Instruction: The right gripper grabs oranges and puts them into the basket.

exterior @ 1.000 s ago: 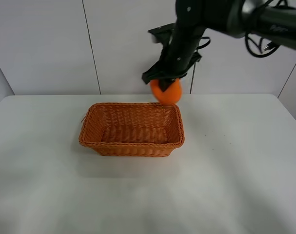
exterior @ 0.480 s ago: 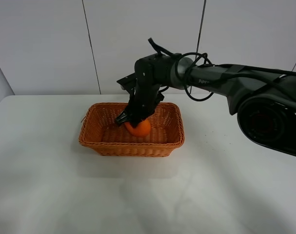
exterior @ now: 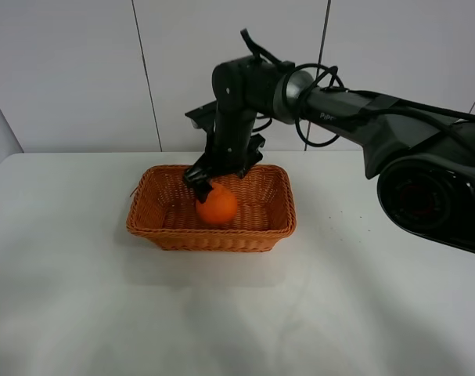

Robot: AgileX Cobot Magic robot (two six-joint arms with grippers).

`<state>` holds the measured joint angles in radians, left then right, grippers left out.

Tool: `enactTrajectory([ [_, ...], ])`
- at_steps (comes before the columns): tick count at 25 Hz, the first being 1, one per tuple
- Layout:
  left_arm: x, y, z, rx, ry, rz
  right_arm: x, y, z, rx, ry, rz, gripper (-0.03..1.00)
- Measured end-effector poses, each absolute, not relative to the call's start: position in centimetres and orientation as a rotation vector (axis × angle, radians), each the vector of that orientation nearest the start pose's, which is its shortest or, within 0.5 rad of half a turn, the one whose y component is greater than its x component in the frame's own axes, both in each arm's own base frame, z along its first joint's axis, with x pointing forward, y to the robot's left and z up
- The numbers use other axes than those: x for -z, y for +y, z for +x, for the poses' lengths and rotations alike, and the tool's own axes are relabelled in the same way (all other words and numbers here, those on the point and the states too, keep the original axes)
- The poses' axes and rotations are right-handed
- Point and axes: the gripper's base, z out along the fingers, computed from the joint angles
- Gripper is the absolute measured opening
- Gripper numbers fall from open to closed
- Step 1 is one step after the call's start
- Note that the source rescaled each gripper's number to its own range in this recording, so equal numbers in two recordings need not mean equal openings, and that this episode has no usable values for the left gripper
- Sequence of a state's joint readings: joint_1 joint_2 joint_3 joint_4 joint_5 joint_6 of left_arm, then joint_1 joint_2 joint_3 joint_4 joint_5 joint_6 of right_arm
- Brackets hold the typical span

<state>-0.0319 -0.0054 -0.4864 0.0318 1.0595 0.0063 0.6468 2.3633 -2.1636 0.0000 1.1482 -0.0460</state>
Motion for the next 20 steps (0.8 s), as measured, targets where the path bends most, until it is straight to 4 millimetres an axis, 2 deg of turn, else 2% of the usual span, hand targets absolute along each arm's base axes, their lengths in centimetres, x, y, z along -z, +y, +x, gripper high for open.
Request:
enactTrajectory([
  [5, -27.4, 0.3, -0.4, -0.022, 2.051, 0.038, -25.7, 30.1, 41.1, -0.172, 2.567, -0.908, 0.98],
  [7, -27.4, 0.3, -0.4, -0.022, 2.051, 0.038, -27.3, 29.0, 41.4, -0.175, 2.547, -0.872, 0.98],
  [9, -27.4, 0.3, -0.4, -0.022, 2.051, 0.038, -27.8, 27.8, 42.0, -0.17, 2.55, -0.836, 0.98],
  [14, -27.4, 0.3, -0.4, -0.022, 2.051, 0.038, -27.8, 22.1, 45.3, -0.128, 2.598, -0.667, 0.98],
  [20, -27.4, 0.3, -0.4, -0.022, 2.051, 0.038, -27.8, 11.8, 49.0, -0.049, 2.648, -0.385, 0.98],
])
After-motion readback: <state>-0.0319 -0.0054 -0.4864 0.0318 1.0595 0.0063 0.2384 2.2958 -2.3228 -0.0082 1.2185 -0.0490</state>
